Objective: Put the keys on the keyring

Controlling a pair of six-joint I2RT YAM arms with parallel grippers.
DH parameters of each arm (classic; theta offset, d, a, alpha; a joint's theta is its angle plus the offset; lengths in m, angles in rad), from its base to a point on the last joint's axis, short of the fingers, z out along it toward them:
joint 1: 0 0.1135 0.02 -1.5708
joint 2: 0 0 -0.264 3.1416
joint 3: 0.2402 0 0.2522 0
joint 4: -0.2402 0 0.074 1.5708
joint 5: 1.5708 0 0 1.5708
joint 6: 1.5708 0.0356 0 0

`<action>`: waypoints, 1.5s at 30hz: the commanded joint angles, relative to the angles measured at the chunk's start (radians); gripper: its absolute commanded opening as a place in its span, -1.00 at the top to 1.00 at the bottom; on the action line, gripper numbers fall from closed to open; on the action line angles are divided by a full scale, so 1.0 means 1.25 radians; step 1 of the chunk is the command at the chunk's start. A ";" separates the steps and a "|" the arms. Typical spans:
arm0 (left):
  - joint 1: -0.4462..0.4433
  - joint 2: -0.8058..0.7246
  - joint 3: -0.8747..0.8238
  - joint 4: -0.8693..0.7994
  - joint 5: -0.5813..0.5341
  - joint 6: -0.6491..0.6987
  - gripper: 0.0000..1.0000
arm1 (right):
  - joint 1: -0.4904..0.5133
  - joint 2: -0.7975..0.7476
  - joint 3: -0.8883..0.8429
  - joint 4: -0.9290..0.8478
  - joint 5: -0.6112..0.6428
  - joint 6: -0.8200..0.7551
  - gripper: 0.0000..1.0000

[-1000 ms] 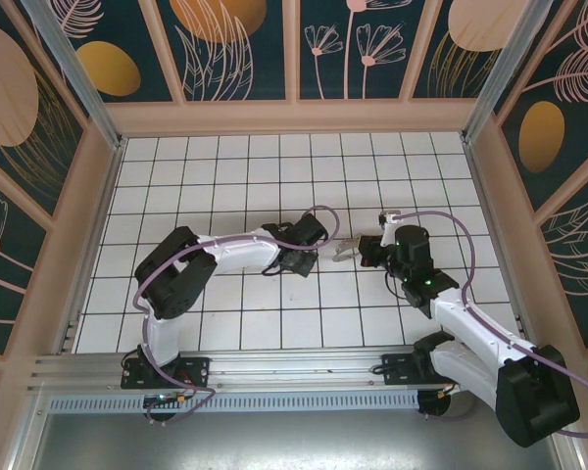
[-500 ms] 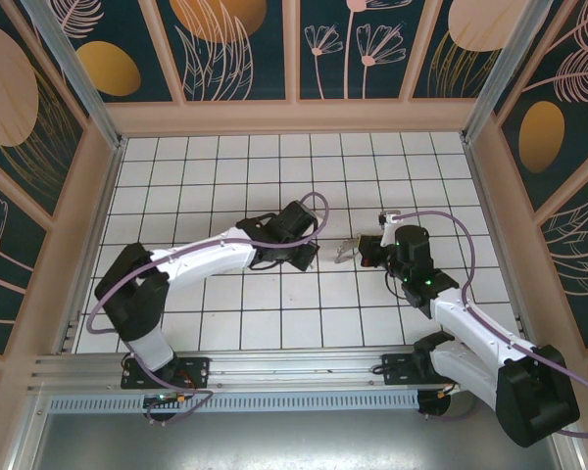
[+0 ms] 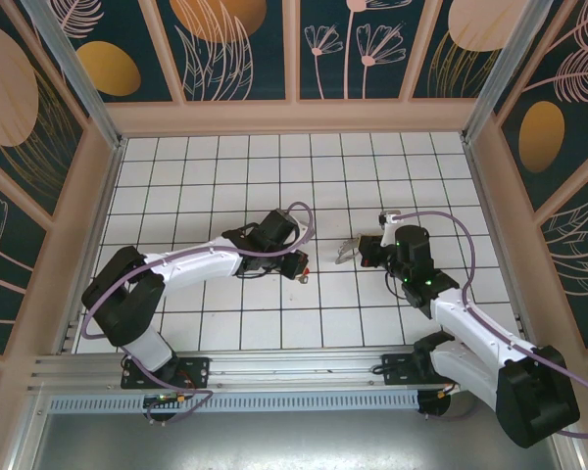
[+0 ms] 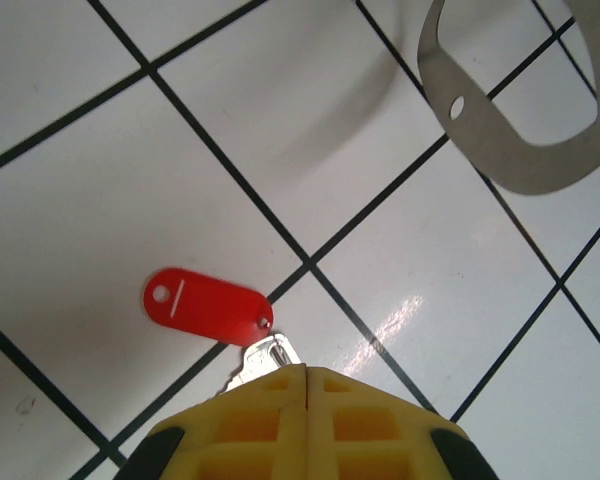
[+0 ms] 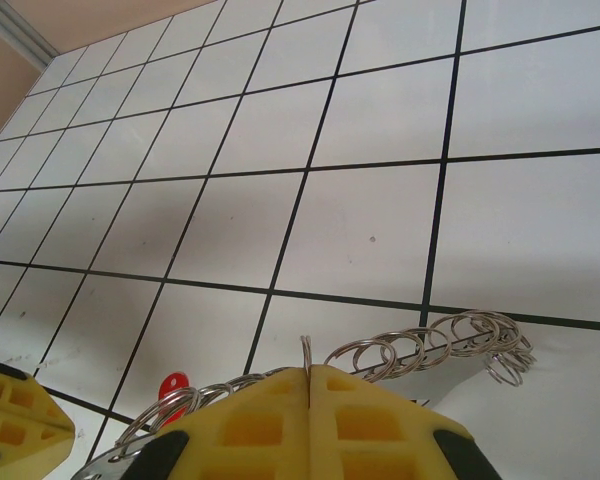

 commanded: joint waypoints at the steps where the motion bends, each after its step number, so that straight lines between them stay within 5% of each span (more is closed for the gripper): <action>1: 0.002 0.005 -0.006 0.036 0.002 -0.009 1.00 | -0.005 -0.015 0.002 0.003 0.006 -0.012 1.00; 3: 0.002 0.003 -0.007 0.016 -0.014 0.002 1.00 | -0.005 -0.015 0.001 0.001 0.007 -0.012 1.00; 8: -0.022 0.008 -0.014 -0.024 -0.056 0.024 0.53 | -0.005 -0.003 -0.003 0.014 0.004 -0.008 1.00; 15: -0.036 0.050 0.012 -0.041 -0.074 -0.019 0.28 | -0.004 -0.003 -0.004 0.013 0.002 -0.005 1.00; 32: -0.042 0.058 -0.014 0.021 -0.033 -0.047 0.41 | -0.004 -0.011 -0.013 0.014 -0.009 -0.011 1.00; 45: 0.014 -0.292 -0.098 0.038 0.119 0.017 0.42 | 0.046 -0.103 -0.035 0.146 -0.262 -0.142 1.00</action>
